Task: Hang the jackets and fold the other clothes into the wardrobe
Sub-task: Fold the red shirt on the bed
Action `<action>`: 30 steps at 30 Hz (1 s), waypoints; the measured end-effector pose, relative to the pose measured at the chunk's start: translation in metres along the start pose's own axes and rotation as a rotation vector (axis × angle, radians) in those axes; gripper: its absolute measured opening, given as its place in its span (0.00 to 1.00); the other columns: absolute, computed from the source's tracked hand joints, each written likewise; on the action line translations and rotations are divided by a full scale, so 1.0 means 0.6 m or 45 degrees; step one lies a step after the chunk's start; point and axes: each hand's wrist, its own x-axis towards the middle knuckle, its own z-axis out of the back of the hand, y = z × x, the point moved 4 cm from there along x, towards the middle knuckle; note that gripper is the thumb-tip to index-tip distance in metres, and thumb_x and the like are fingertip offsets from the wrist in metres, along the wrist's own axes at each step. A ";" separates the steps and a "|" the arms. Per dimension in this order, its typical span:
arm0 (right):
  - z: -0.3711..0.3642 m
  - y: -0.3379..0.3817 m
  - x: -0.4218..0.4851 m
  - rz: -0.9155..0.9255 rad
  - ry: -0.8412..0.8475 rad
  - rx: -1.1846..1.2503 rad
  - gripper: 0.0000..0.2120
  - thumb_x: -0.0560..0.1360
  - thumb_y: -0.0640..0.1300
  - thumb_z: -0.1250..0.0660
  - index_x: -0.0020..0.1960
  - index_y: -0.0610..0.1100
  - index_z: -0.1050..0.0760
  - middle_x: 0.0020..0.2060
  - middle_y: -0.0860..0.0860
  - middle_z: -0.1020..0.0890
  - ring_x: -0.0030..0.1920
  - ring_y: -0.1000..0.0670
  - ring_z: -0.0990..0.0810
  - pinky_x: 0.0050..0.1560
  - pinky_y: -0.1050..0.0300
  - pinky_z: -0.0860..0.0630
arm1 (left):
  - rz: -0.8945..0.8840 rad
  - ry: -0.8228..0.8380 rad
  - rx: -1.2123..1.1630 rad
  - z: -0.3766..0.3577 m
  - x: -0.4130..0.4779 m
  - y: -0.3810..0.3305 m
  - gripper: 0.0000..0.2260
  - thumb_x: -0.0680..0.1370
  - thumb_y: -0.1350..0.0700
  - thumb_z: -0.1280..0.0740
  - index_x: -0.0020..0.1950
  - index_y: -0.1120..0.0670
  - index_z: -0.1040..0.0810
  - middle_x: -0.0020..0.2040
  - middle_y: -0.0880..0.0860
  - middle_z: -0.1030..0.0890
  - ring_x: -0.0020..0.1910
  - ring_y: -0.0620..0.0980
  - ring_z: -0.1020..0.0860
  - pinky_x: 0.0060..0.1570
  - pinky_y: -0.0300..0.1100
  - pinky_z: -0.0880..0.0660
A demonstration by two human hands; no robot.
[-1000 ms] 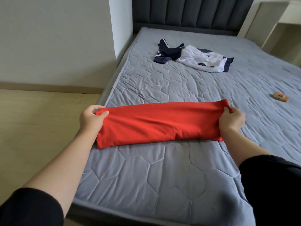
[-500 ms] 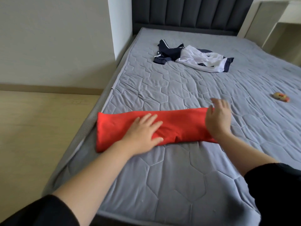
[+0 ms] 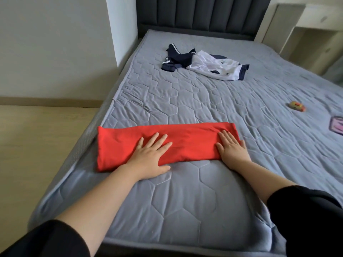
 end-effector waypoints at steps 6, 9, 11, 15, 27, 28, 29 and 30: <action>0.037 0.070 0.003 0.157 -0.136 0.128 0.33 0.78 0.62 0.46 0.78 0.48 0.49 0.78 0.49 0.52 0.78 0.50 0.57 0.74 0.44 0.61 | 0.064 0.072 0.096 0.020 -0.020 0.015 0.39 0.71 0.59 0.40 0.77 0.41 0.57 0.78 0.44 0.63 0.76 0.47 0.65 0.70 0.66 0.56; 0.024 0.149 -0.020 0.532 0.171 0.029 0.44 0.70 0.69 0.40 0.78 0.55 0.55 0.78 0.47 0.59 0.77 0.49 0.62 0.74 0.45 0.64 | 0.091 0.079 0.165 0.028 -0.028 0.020 0.41 0.71 0.63 0.40 0.78 0.42 0.57 0.78 0.45 0.62 0.76 0.47 0.63 0.70 0.66 0.51; 0.020 0.167 -0.031 0.638 0.175 -0.155 0.47 0.66 0.68 0.39 0.78 0.56 0.57 0.77 0.47 0.61 0.77 0.48 0.62 0.73 0.44 0.64 | 0.101 0.093 0.219 0.031 -0.036 0.025 0.41 0.72 0.64 0.39 0.78 0.43 0.57 0.78 0.46 0.61 0.77 0.48 0.62 0.70 0.65 0.48; 0.034 0.148 -0.043 0.564 -0.067 -0.399 0.36 0.75 0.46 0.40 0.78 0.51 0.53 0.78 0.48 0.52 0.77 0.48 0.51 0.74 0.43 0.54 | 0.155 0.128 0.315 0.037 -0.053 0.041 0.41 0.74 0.68 0.39 0.78 0.44 0.57 0.79 0.48 0.60 0.77 0.52 0.57 0.71 0.61 0.44; 0.213 0.130 -0.054 0.238 -0.585 -0.326 0.05 0.66 0.32 0.35 0.40 0.37 0.21 0.41 0.40 0.21 0.48 0.38 0.25 0.64 0.42 0.40 | 0.590 -0.406 -0.608 0.142 -0.114 0.145 0.15 0.68 0.66 0.33 0.45 0.48 0.18 0.43 0.51 0.18 0.44 0.52 0.21 0.42 0.40 0.28; 0.237 0.132 -0.054 0.179 -0.652 -0.298 0.04 0.66 0.32 0.34 0.39 0.36 0.21 0.40 0.40 0.21 0.48 0.38 0.26 0.63 0.43 0.39 | 0.583 -0.428 -0.716 0.157 -0.115 0.150 0.15 0.67 0.67 0.33 0.43 0.48 0.18 0.40 0.51 0.18 0.41 0.51 0.22 0.41 0.39 0.28; 0.259 0.133 -0.054 0.119 -0.696 -0.257 0.03 0.66 0.32 0.34 0.37 0.36 0.21 0.39 0.40 0.22 0.48 0.39 0.27 0.62 0.44 0.39 | 0.580 -0.442 -0.817 0.172 -0.117 0.156 0.15 0.66 0.68 0.32 0.42 0.48 0.19 0.38 0.51 0.19 0.39 0.50 0.22 0.39 0.39 0.28; 0.277 0.135 -0.054 0.060 -0.720 -0.221 0.04 0.66 0.32 0.35 0.37 0.36 0.22 0.38 0.40 0.22 0.48 0.39 0.27 0.61 0.45 0.40 | 0.578 -0.449 -0.945 0.185 -0.119 0.162 0.15 0.66 0.70 0.32 0.42 0.49 0.19 0.36 0.52 0.20 0.36 0.49 0.23 0.36 0.37 0.28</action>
